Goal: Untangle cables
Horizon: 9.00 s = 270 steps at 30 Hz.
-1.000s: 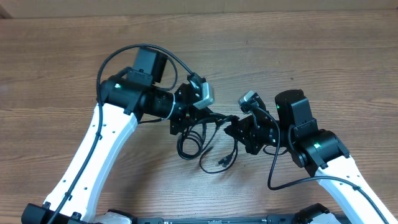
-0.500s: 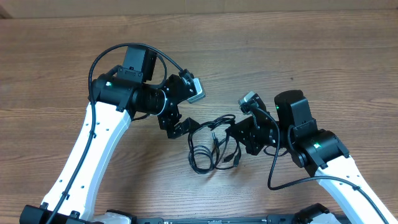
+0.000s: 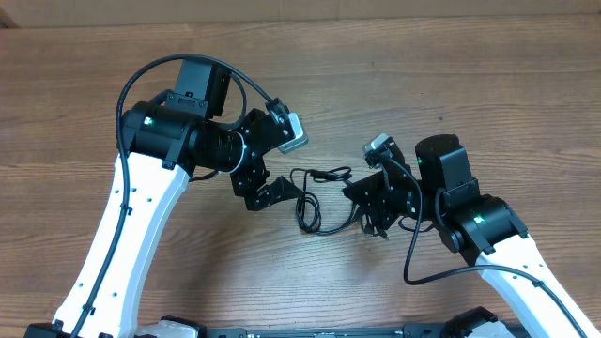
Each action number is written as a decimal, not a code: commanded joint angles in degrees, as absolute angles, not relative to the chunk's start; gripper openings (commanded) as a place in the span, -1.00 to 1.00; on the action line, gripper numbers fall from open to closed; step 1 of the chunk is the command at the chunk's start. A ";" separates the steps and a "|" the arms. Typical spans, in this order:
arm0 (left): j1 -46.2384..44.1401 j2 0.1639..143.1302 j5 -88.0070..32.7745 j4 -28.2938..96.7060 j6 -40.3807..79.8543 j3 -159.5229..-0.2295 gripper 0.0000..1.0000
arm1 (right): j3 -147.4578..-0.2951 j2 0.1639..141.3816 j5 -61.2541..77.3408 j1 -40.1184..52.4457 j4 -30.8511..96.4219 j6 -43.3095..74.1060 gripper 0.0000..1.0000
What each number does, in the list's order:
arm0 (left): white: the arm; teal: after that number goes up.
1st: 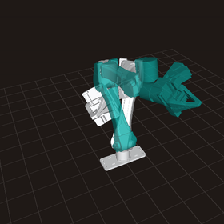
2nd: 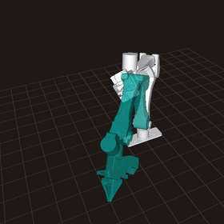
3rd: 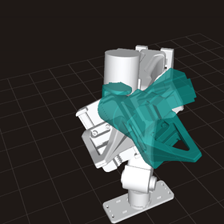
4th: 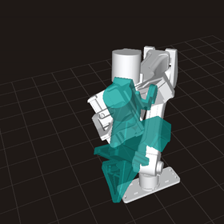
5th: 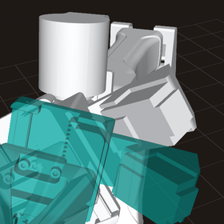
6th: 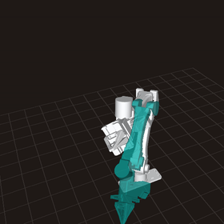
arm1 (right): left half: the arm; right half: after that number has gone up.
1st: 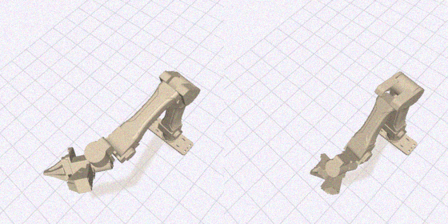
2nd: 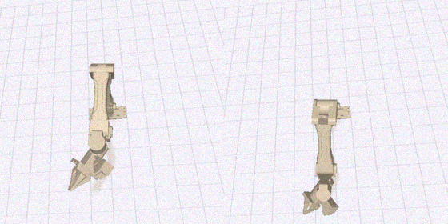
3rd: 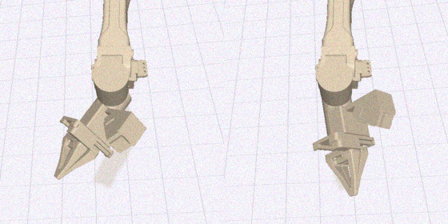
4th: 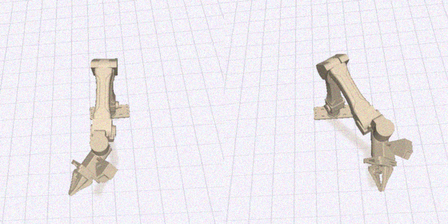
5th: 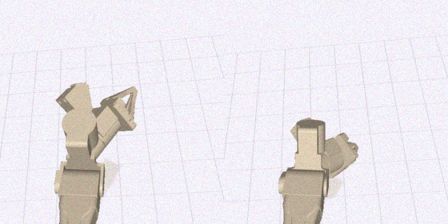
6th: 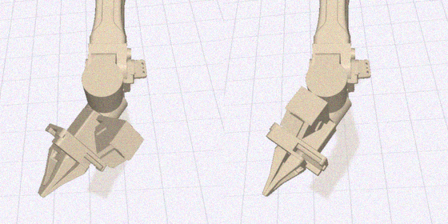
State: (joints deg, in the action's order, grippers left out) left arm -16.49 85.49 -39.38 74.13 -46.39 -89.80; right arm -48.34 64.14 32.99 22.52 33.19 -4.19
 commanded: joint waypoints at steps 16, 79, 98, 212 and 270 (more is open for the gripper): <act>-16.62 84.62 -37.54 82.32 -65.71 -90.89 0.96 | -49.47 59.13 58.04 17.17 27.14 -9.52 -0.92; -20.86 85.06 -32.75 68.01 -47.22 -90.08 -0.91 | -49.47 58.89 59.29 8.23 19.05 21.76 1.00; -21.06 87.05 -37.10 60.80 -39.57 -90.08 -0.92 | -49.47 58.94 58.11 8.29 18.44 51.09 0.81; -20.84 90.76 -39.00 56.84 -25.74 -90.08 -0.92 | -49.47 65.56 21.71 27.62 7.42 55.75 -0.08; -29.28 90.76 -39.81 58.74 -25.74 -90.08 -0.91 | -49.47 69.52 9.89 27.62 5.45 52.01 -0.70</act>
